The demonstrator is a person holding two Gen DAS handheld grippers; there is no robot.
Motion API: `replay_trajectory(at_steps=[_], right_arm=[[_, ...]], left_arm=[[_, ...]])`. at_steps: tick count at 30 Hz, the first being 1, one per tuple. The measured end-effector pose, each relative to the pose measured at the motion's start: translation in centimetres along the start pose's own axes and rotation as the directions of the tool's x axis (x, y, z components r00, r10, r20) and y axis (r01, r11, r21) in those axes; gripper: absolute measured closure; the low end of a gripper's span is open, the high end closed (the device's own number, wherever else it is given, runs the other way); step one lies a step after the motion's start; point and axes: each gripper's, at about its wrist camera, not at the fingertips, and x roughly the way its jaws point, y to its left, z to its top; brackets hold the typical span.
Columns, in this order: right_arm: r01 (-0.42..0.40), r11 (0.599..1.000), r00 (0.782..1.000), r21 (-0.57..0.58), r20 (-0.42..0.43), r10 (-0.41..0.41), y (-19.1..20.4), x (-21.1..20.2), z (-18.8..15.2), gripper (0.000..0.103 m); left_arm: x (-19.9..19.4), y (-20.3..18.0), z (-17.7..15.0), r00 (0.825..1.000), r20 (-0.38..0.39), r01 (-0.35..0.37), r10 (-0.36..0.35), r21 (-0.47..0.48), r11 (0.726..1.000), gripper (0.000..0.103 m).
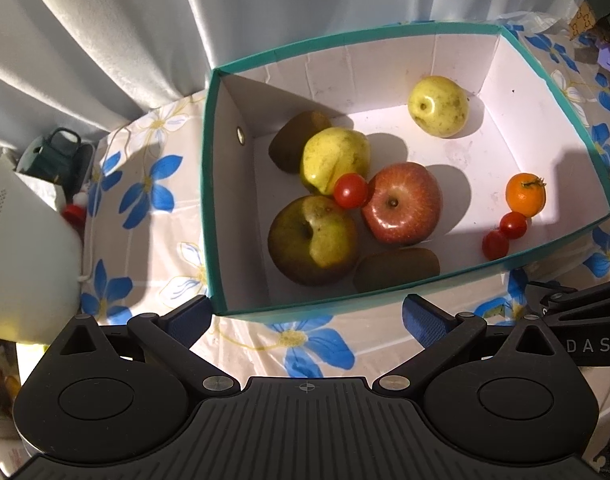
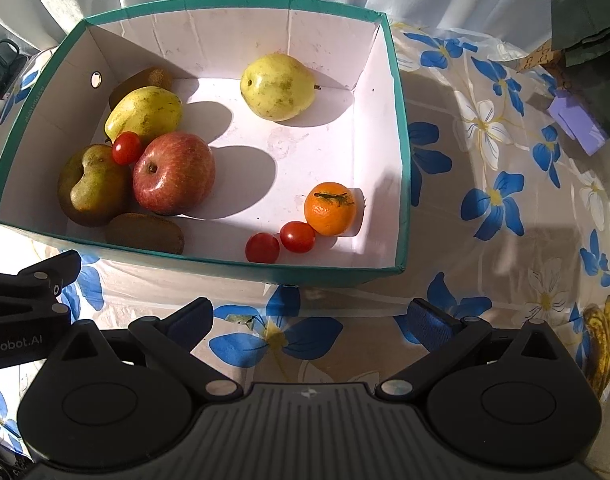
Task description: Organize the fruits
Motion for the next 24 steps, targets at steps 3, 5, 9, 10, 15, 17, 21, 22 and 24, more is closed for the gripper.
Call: replay_trajectory(at_steps=[3, 5, 9, 10, 15, 17, 21, 22, 24], right_arm=[[0.000, 1.000, 1.000, -0.004, -0.009, 0.000, -0.12, 0.19, 0.14, 0.000], [0.001, 1.000, 1.000, -0.010, -0.013, -0.001, -0.10, 0.29, 0.18, 0.000], [0.010, 1.000, 1.000, -0.022, -0.015, -0.011, 0.05, 0.29, 0.27, 0.000], [0.012, 1.000, 1.000, -0.026, -0.016, -0.013, 0.09, 0.32, 0.31, 0.000], [0.013, 0.999, 1.000, -0.030, -0.024, -0.014, 0.17, 0.52, 0.45, 0.000], [0.015, 0.999, 1.000, -0.032, -0.027, -0.016, 0.20, 0.57, 0.50, 0.000], [0.018, 0.999, 0.999, -0.037, -0.029, -0.020, 0.20, 0.59, 0.52, 0.000], [0.020, 0.999, 0.999, -0.038, -0.029, -0.021, 0.20, 0.59, 0.53, 0.000], [0.021, 0.999, 0.999, -0.039, -0.030, -0.022, 0.19, 0.60, 0.55, 0.000]], left_arm=[[0.10, -0.20, 0.21, 1.000, -0.008, -0.011, 0.011, 0.016, 1.000, 0.000], [0.15, -0.19, 0.32, 1.000, -0.011, -0.015, 0.015, 0.020, 1.000, 0.000], [0.25, -0.28, 0.45, 1.000, -0.017, -0.021, 0.022, 0.029, 0.999, 0.000], [0.28, -0.31, 0.47, 1.000, -0.018, -0.023, 0.024, 0.032, 0.999, 0.000], [0.36, -0.37, 0.48, 0.999, -0.024, -0.030, 0.031, 0.039, 0.999, 0.000], [0.40, -0.37, 0.51, 0.999, -0.026, -0.031, 0.032, 0.040, 0.999, 0.000], [0.40, -0.37, 0.50, 0.999, -0.026, -0.032, 0.033, 0.041, 0.999, 0.000], [0.40, -0.37, 0.51, 0.999, -0.026, -0.032, 0.033, 0.040, 0.999, 0.000], [0.42, -0.37, 0.53, 0.999, -0.027, -0.032, 0.034, 0.041, 0.999, 0.000]])
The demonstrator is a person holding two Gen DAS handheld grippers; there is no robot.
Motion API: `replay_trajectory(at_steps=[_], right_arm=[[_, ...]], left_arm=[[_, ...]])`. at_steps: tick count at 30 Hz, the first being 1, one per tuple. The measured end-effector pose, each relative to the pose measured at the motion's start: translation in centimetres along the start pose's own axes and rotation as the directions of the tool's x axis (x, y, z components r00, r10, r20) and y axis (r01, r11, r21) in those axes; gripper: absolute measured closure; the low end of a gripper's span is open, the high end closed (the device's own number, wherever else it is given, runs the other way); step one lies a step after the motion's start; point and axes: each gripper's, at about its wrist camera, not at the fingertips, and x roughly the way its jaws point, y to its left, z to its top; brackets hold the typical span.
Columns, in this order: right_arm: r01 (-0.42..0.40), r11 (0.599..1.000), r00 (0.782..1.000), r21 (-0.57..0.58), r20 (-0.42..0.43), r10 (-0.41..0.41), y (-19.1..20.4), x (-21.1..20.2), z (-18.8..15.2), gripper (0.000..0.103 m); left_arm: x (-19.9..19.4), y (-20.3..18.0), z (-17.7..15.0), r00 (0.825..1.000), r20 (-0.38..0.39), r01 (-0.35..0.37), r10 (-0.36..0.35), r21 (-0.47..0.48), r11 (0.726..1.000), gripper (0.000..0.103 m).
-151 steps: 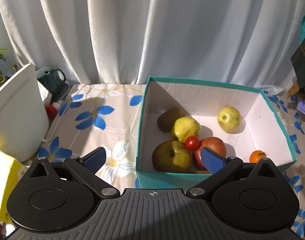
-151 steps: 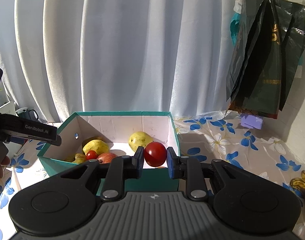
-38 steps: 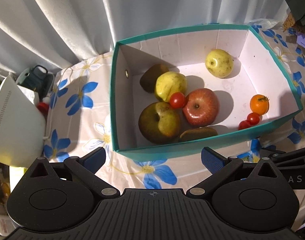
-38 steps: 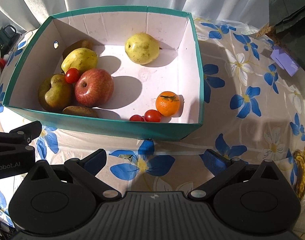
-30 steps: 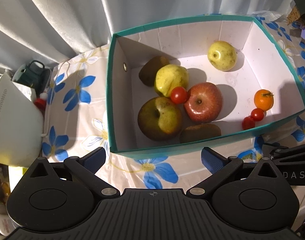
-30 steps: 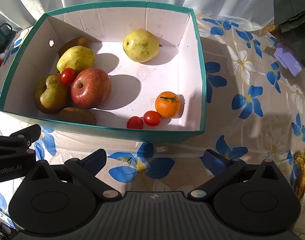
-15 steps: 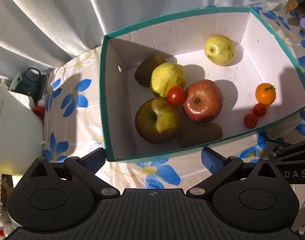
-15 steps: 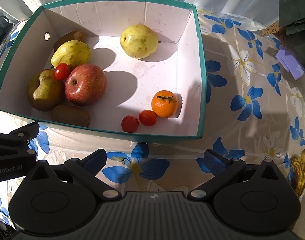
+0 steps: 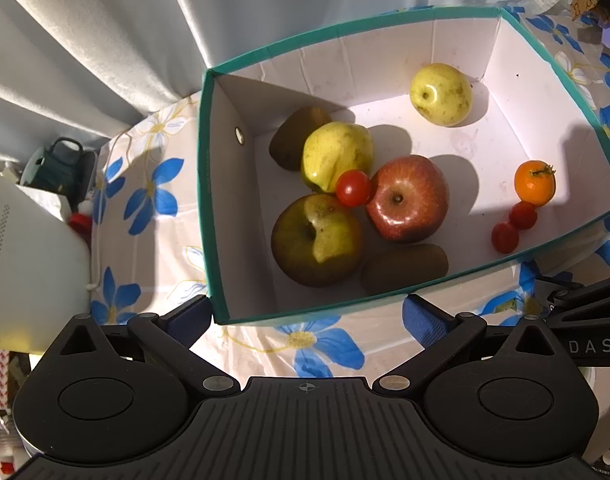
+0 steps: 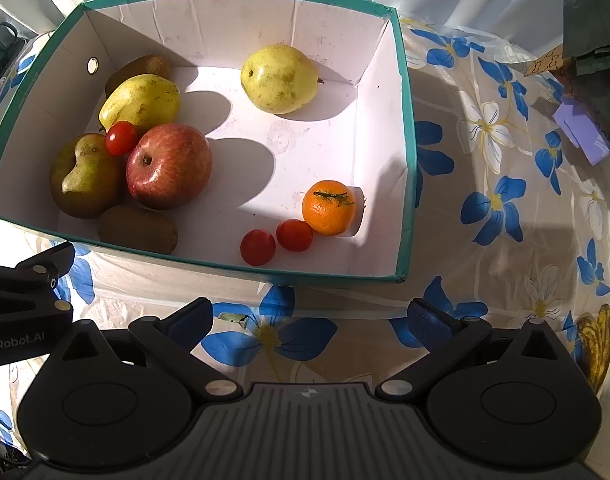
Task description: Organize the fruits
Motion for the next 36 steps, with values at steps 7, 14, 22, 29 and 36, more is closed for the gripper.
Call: replay_trajectory(at_steps=[7, 14, 22, 29, 36], right_arm=[[0.001, 1.000, 1.000, 0.003, -0.004, -0.001, -0.03, -0.05, -0.05, 0.000], [0.004, 1.000, 1.000, 0.001, -0.003, -0.004, -0.01, -0.18, -0.02, 0.000], [0.006, 1.000, 1.000, 0.000, -0.004, -0.006, -0.02, -0.29, -0.02, 0.000], [0.010, 1.000, 1.000, -0.001, -0.005, -0.010, 0.08, -0.35, 0.01, 0.000], [0.010, 1.000, 1.000, -0.001, -0.007, -0.010, 0.08, -0.30, 0.05, 0.000]], left_arm=[[0.03, 0.02, -0.09, 1.000, -0.001, -0.002, 0.002, 0.002, 1.000, 0.000], [0.04, 0.02, -0.05, 1.000, -0.001, -0.002, 0.002, 0.002, 1.000, 0.000], [0.08, 0.08, -0.11, 1.000, -0.002, -0.004, 0.004, 0.004, 1.000, 0.000], [0.16, 0.04, -0.08, 1.000, -0.007, -0.007, 0.007, 0.009, 1.000, 0.000], [0.18, -0.06, -0.02, 1.000, -0.009, -0.012, 0.012, 0.013, 1.000, 0.000]])
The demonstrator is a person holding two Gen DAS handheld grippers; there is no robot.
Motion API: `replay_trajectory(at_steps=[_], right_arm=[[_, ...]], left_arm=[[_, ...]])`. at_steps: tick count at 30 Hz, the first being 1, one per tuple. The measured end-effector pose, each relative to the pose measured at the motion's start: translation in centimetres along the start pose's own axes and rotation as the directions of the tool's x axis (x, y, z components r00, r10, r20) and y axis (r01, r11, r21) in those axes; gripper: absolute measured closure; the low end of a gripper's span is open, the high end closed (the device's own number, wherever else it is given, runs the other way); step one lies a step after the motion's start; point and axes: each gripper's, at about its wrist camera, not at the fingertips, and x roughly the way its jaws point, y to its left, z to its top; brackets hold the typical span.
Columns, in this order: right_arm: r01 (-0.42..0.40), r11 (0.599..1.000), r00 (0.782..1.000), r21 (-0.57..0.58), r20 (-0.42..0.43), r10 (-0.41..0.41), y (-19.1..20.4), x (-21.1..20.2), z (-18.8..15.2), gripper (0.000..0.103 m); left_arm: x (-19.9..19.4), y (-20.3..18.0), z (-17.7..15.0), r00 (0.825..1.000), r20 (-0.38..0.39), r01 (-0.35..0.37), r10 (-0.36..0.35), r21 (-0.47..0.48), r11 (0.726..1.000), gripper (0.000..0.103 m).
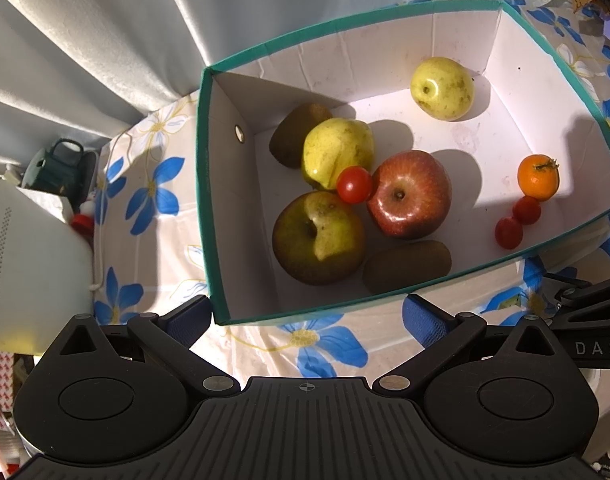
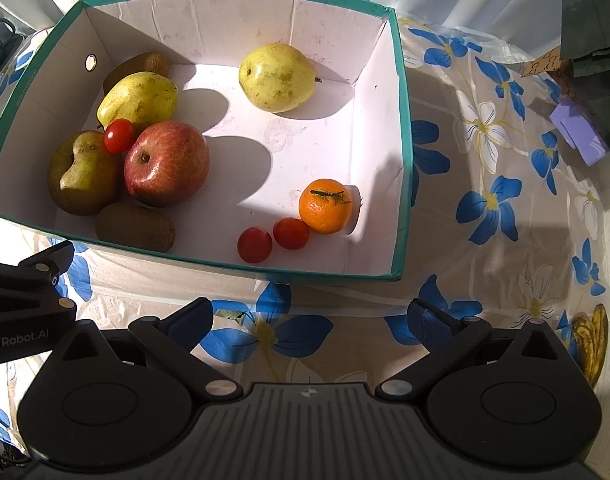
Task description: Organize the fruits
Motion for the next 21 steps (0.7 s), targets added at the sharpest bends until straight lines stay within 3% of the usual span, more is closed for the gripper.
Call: replay_trajectory(at_steps=[21], right_arm=[[-0.002, 1.000, 1.000, 0.009, -0.001, 0.002, 0.14, -0.09, -0.17, 0.000]], left_arm=[[0.05, -0.15, -0.12, 1.000, -0.002, -0.013, 0.013, 0.019, 1.000, 0.000]])
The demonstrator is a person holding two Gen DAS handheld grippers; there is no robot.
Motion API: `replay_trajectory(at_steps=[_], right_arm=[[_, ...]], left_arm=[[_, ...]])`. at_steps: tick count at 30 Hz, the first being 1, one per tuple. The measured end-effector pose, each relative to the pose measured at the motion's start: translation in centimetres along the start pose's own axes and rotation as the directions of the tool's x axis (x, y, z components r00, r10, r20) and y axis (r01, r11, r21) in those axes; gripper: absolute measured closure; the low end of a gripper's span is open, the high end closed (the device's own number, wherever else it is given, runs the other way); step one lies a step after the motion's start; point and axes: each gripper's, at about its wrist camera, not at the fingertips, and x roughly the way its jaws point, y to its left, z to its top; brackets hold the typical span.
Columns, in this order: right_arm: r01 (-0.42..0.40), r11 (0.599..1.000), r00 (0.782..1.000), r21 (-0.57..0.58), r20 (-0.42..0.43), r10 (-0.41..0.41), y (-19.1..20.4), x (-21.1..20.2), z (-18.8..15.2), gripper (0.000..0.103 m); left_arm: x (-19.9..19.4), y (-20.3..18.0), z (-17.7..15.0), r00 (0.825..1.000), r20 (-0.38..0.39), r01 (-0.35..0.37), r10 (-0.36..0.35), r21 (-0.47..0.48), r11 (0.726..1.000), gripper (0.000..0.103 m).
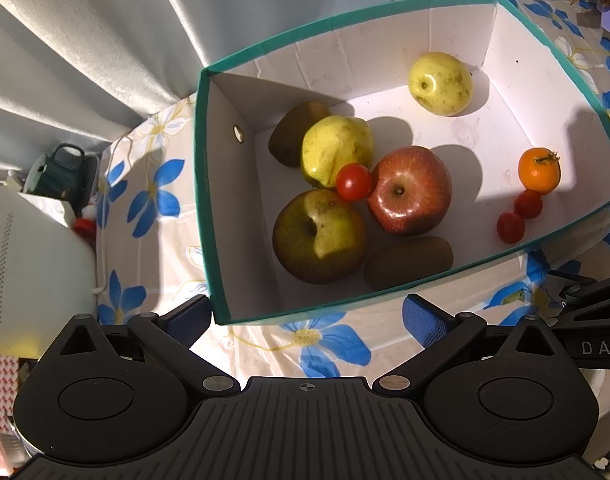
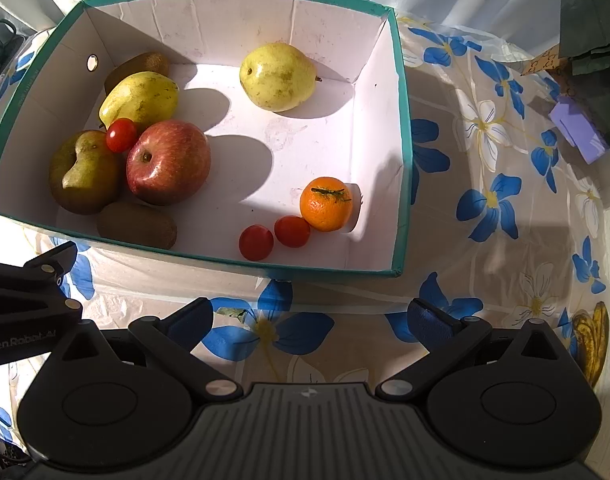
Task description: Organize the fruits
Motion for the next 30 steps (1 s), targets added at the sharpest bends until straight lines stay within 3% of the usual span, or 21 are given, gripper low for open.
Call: replay_trajectory(at_steps=[30], right_arm=[[0.000, 1.000, 1.000, 0.002, 0.003, 0.000, 0.20, -0.35, -0.17, 0.000]], left_arm=[[0.04, -0.18, -0.05, 1.000, 0.020, -0.005, 0.005, 0.013, 1.000, 0.000]])
